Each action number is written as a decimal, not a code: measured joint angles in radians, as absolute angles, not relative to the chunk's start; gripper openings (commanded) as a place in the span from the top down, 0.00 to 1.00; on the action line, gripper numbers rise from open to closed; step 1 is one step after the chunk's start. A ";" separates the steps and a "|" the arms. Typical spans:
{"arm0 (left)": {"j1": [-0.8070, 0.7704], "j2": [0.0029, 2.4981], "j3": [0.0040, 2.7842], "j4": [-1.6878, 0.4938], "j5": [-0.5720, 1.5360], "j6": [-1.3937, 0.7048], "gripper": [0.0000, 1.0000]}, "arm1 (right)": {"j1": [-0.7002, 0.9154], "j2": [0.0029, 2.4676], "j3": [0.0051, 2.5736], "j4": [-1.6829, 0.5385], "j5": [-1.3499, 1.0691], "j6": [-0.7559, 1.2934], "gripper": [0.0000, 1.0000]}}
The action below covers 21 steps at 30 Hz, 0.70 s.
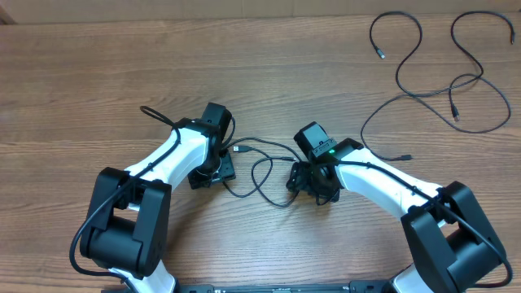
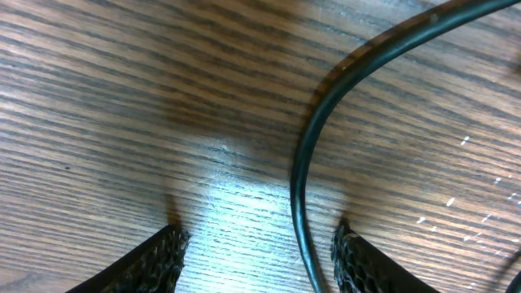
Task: Untangle cables
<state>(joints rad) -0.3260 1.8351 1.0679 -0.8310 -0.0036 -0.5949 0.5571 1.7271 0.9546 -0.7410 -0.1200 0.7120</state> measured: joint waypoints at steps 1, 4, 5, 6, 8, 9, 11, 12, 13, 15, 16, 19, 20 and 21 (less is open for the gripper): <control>-0.326 1.835 1.068 -0.831 -0.003 -0.595 0.38 | 0.556 1.727 0.955 -0.742 -0.118 0.720 0.41; -0.326 1.835 1.068 -0.833 -0.004 -0.595 0.37 | 0.549 1.732 0.955 -0.739 -0.115 0.740 0.59; -0.326 1.835 1.068 -0.833 -0.004 -0.595 0.37 | 0.548 1.733 0.955 -0.738 -0.113 0.750 0.64; -0.326 1.835 1.068 -0.833 -0.004 -0.595 0.37 | 0.546 1.735 0.955 -0.738 -0.112 0.757 0.69; -0.326 1.835 1.069 -0.833 -0.004 -0.595 0.37 | 0.544 1.738 0.955 -0.740 -0.101 0.767 0.79; -0.326 1.835 1.069 -0.834 -0.004 -0.595 0.37 | 0.544 1.739 0.955 -0.739 -0.096 0.769 0.82; -0.326 1.836 1.069 -0.835 -0.004 -0.595 0.37 | 0.544 1.741 0.955 -0.736 -0.089 0.775 0.94; -0.326 1.836 1.069 -0.836 -0.004 -0.595 0.37 | 0.544 1.742 0.955 -0.735 -0.087 0.773 0.96; -0.326 1.836 1.070 -0.837 -0.004 -0.595 0.37 | 0.544 1.744 0.955 -0.738 -0.085 0.784 0.96; -0.326 1.836 1.070 -0.837 -0.004 -0.595 0.37 | 0.544 1.744 0.956 -0.754 -0.083 0.785 0.96; -0.326 1.836 1.070 -0.838 -0.004 -0.595 0.37 | 0.544 1.744 0.957 -0.768 -0.082 0.784 0.96; -0.326 1.837 1.071 -0.838 -0.004 -0.595 0.37 | 0.538 1.747 0.981 -0.872 -0.075 0.773 0.96; -0.326 1.837 1.071 -0.838 -0.004 -0.595 0.38 | 0.531 1.749 1.003 -0.926 -0.075 0.767 0.96; -0.326 1.838 1.073 -0.839 -0.004 -0.595 0.39 | 0.520 1.748 1.026 -0.964 -0.072 0.759 0.96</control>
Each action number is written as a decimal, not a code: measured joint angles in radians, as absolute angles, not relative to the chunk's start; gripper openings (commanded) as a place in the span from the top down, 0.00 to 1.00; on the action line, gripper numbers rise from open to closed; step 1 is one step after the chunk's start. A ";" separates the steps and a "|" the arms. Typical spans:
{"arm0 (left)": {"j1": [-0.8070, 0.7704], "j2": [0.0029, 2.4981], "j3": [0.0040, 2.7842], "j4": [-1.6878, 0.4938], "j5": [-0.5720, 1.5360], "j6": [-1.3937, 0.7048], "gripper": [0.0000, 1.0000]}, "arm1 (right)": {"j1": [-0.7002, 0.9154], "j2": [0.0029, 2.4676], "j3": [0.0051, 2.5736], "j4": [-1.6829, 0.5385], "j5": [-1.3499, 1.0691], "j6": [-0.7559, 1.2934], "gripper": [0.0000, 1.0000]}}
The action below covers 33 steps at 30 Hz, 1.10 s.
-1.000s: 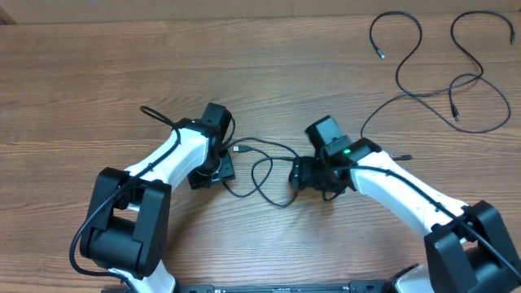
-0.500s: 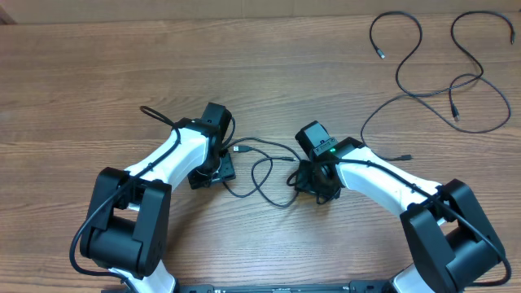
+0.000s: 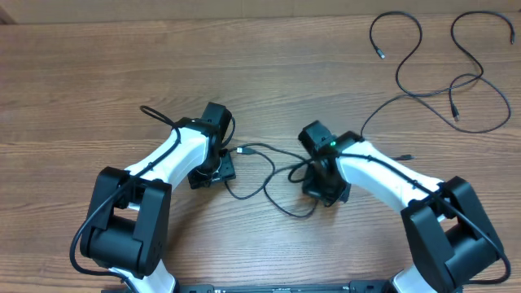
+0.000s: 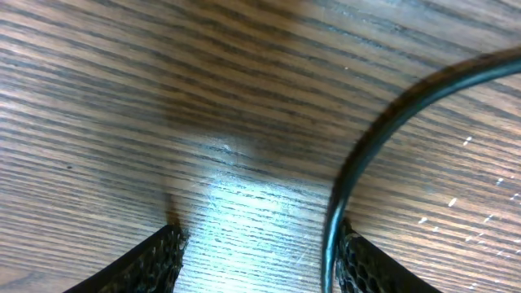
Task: Untangle cables
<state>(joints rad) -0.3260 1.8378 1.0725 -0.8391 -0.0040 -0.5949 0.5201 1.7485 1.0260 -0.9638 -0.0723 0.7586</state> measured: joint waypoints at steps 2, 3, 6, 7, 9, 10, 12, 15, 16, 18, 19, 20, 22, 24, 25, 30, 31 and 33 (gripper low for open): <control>-0.326 1.838 1.073 -0.839 -0.003 -0.595 0.45 | 0.491 1.747 1.093 -1.042 -0.070 0.741 0.96; -0.326 1.838 1.073 -0.838 -0.002 -0.595 0.50 | 0.479 1.745 1.126 -1.070 -0.068 0.727 0.96; -0.327 1.840 1.074 -0.837 0.007 -0.592 0.60 | 0.450 1.717 1.222 -1.151 -0.063 0.670 0.96; -0.328 1.840 1.074 -0.837 0.007 -0.592 0.62 | 0.445 1.706 1.246 -1.170 -0.061 0.651 0.96; -0.328 1.840 1.074 -0.838 0.007 -0.595 0.68 | 0.443 1.679 1.297 -1.221 -0.059 0.604 0.96; -0.328 1.840 1.074 -0.838 0.007 -0.593 0.71 | 0.443 1.666 1.320 -1.245 -0.059 0.581 0.96; -0.328 1.840 1.074 -0.839 0.007 -0.593 0.78 | 0.444 1.649 1.343 -1.271 -0.059 0.550 0.96; -0.328 1.840 1.074 -0.844 0.006 -0.593 0.90 | 0.445 1.641 1.349 -1.283 -0.059 0.522 0.96; -0.327 1.840 1.074 -0.849 0.005 -0.592 0.93 | 0.445 1.641 1.349 -1.284 -0.059 0.518 0.96; -0.327 1.842 1.076 -0.866 0.003 -0.593 0.96 | 0.445 1.641 1.349 -1.283 -0.059 0.509 0.96; -0.327 1.845 1.079 -0.878 0.002 -0.591 0.96 | 0.445 1.641 1.349 -1.283 -0.060 0.506 0.96; -0.328 1.848 1.084 -0.894 0.002 -0.593 0.96 | 0.445 1.641 1.349 -1.281 -0.060 0.501 0.96; -0.327 1.858 1.096 -0.926 0.002 -0.592 0.96 | 0.445 1.641 1.349 -1.274 -0.060 0.497 0.96; -0.327 1.869 1.109 -0.955 0.001 -0.592 0.96 | 0.445 1.641 1.349 -1.272 -0.060 0.496 0.96; -0.327 1.873 1.116 -0.970 0.000 -0.592 0.96 | 0.445 1.641 1.349 -1.271 -0.059 0.496 0.96; -0.327 1.898 1.190 -1.081 -0.004 -0.592 0.96 | 0.445 1.641 1.349 -1.268 -0.047 0.496 0.96; -0.327 1.900 1.217 -1.106 -0.004 -0.592 0.96 | 0.445 1.641 1.349 -1.267 -0.039 0.495 0.96; -0.327 1.900 1.269 -1.147 -0.006 -0.592 0.96 | 0.445 1.641 1.349 -1.267 -0.012 0.493 0.96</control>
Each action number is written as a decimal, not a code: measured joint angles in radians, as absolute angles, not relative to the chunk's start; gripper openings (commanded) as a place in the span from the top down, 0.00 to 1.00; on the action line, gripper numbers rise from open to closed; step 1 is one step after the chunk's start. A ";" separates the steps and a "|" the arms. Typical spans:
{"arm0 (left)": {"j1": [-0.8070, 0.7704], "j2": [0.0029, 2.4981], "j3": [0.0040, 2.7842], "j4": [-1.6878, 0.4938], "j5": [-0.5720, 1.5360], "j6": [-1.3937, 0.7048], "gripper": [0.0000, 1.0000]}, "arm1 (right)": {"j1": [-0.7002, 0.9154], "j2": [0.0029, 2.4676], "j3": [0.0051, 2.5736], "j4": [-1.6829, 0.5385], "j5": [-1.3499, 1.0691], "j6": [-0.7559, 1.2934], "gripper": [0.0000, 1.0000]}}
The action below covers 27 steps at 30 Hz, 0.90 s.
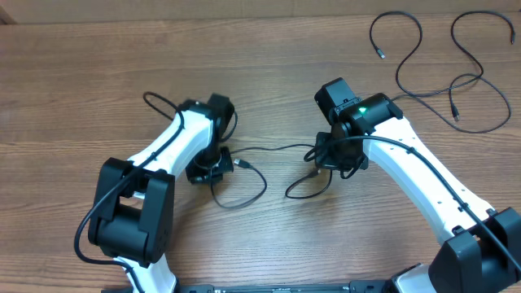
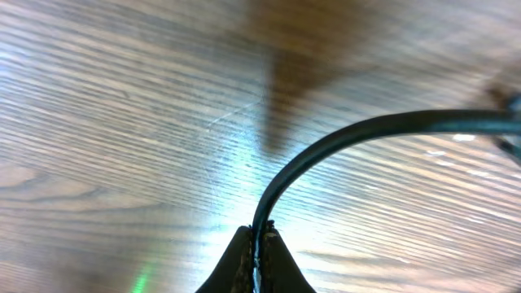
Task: Untangle cables
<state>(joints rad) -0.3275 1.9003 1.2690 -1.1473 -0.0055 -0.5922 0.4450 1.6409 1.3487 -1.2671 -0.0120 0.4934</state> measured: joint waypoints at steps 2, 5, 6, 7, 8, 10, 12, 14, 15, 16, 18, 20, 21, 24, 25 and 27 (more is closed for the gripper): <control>-0.327 1.900 1.331 -1.208 -0.009 -0.592 0.96 | 0.445 1.641 1.349 -1.266 0.027 0.493 0.96; -0.328 1.900 1.426 -1.297 -0.027 -0.592 0.96 | 0.445 1.641 1.349 -1.261 0.110 0.493 0.96; -0.328 1.900 1.464 -1.337 -0.039 -0.592 0.96 | 0.445 1.641 1.349 -1.257 0.129 0.493 0.96; -0.328 1.900 1.499 -1.369 -0.051 -0.592 0.96 | 0.445 1.641 1.349 -1.252 0.152 0.493 0.96; -0.328 1.900 1.532 -1.401 -0.063 -0.593 0.96 | 0.445 1.641 1.349 -1.247 0.175 0.493 0.96; -0.328 1.901 1.602 -1.475 -0.094 -0.600 0.96 | 0.443 1.641 1.349 -1.237 0.209 0.494 0.96; -0.328 1.901 1.681 -1.554 -0.133 -0.619 0.96 | 0.438 1.641 1.349 -1.223 0.231 0.502 0.96; -0.328 1.901 1.755 -1.614 -0.175 -0.637 0.96 | 0.431 1.641 1.349 -1.219 0.247 0.518 0.96; -0.327 1.901 1.790 -1.641 -0.198 -0.646 0.96 | 0.422 1.641 1.349 -1.220 0.257 0.531 0.96; -0.327 1.901 1.816 -1.660 -0.215 -0.650 0.96 | 0.416 1.641 1.349 -1.218 0.263 0.537 0.96; -0.327 1.901 1.874 -1.684 -0.249 -0.651 0.95 | 0.404 1.641 1.349 -1.217 0.274 0.548 0.96; -0.327 1.900 1.905 -1.685 -0.267 -0.651 0.94 | 0.398 1.641 1.349 -1.218 0.282 0.556 0.96; -0.327 1.900 1.911 -1.685 -0.274 -0.651 0.93 | 0.398 1.641 1.349 -1.219 0.285 0.557 0.96; -0.327 1.900 1.909 -1.687 -0.282 -0.653 0.49 | 0.398 1.641 1.349 -1.221 0.285 0.560 0.96; -0.327 1.900 1.905 -1.686 -0.282 -0.654 0.34 | 0.398 1.641 1.349 -1.222 0.285 0.561 0.96; -0.327 1.900 1.891 -1.679 -0.273 -0.654 0.29 | 0.398 1.641 1.349 -1.222 0.285 0.563 0.96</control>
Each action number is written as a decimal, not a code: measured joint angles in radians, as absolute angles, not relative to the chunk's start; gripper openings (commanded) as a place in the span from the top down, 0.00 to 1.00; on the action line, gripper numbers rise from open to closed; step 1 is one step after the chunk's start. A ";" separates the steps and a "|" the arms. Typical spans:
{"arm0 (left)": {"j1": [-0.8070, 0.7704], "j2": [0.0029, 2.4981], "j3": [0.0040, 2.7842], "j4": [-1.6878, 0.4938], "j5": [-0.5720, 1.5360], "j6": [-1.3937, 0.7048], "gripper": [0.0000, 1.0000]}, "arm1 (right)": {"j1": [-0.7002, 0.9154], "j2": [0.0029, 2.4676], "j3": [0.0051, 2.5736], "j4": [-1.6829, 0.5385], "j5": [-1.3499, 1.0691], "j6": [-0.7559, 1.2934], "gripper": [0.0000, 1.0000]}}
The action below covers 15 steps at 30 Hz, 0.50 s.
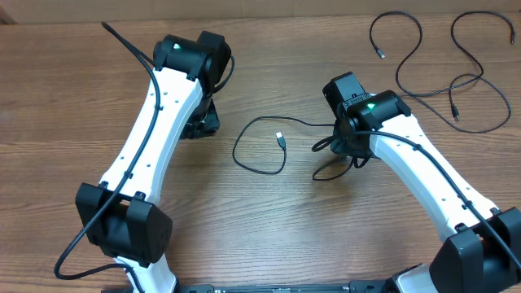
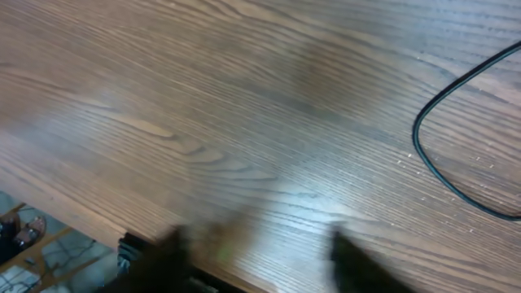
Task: Untangle cables
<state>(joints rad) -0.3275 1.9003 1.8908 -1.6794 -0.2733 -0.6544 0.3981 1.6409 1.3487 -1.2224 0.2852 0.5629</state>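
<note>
A black cable lies in a loop at mid-table, its plug [image 1: 280, 139] inside the loop. One end runs right to my right gripper [image 1: 348, 153], which looks shut on it, with a small loop [image 1: 326, 172] trailing below. My left gripper [image 1: 199, 124] is up at the back left, away from the cable. The left wrist view is blurred. It shows the left gripper [image 2: 256, 256] open and empty, and the cable's curve [image 2: 417, 138] far to the right.
Two more black cables [image 1: 407, 49] [image 1: 480, 77] lie spread at the back right corner. In the left wrist view the table's edge [image 2: 57, 213] shows at the lower left, with the floor beyond it.
My left gripper was shut on the cable near the table's middle. Now it is open, higher and farther back left. The cable's plug end lies loose. The right gripper shifted slightly right.
First both grippers were low near the tangled cable at mid-table, the left one open astride it. The right gripper then stood farther right with the cable stretched out, and the left was shut on it. Now the left has let go and the cable lies as one loop.
</note>
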 measured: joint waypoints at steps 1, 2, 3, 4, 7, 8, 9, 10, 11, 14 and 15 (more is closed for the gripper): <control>-0.327 1.900 1.879 -1.667 -0.262 -0.653 0.29 | 0.398 1.641 1.349 -1.223 0.285 0.565 0.96; -0.327 1.900 1.866 -1.652 -0.241 -0.646 0.29 | 0.398 1.641 1.349 -1.222 0.285 0.565 0.96; -0.327 1.900 1.851 -1.631 -0.212 -0.632 0.29 | 0.398 1.641 1.349 -1.222 0.285 0.565 0.95; -0.328 1.900 1.835 -1.607 -0.178 -0.615 0.30 | 0.398 1.641 1.349 -1.221 0.285 0.566 0.95; -0.328 1.900 1.783 -1.530 -0.057 -0.561 0.32 | 0.398 1.641 1.349 -1.219 0.285 0.566 0.95; -0.331 1.900 1.768 -1.511 -0.029 -0.553 0.33 | 0.398 1.641 1.349 -1.219 0.285 0.566 0.95; -0.333 1.900 1.746 -1.488 0.004 -0.544 0.34 | 0.398 1.641 1.349 -1.219 0.285 0.566 0.95; -0.338 1.900 1.721 -1.464 0.038 -0.540 0.35 | 0.398 1.641 1.349 -1.219 0.285 0.566 0.95; -0.344 1.900 1.694 -1.439 0.073 -0.540 0.36 | 0.398 1.641 1.349 -1.219 0.285 0.565 0.95; -0.368 1.900 1.617 -1.365 0.158 -0.551 0.33 | 0.398 1.641 1.349 -1.217 0.285 0.565 0.94; -0.380 1.900 1.590 -1.335 0.180 -0.561 0.32 | 0.398 1.641 1.349 -1.216 0.286 0.566 0.94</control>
<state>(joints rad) -0.3798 1.9003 1.5902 -1.3346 0.1799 -0.5606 0.3981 1.6409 1.3487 -1.2156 0.2855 0.5659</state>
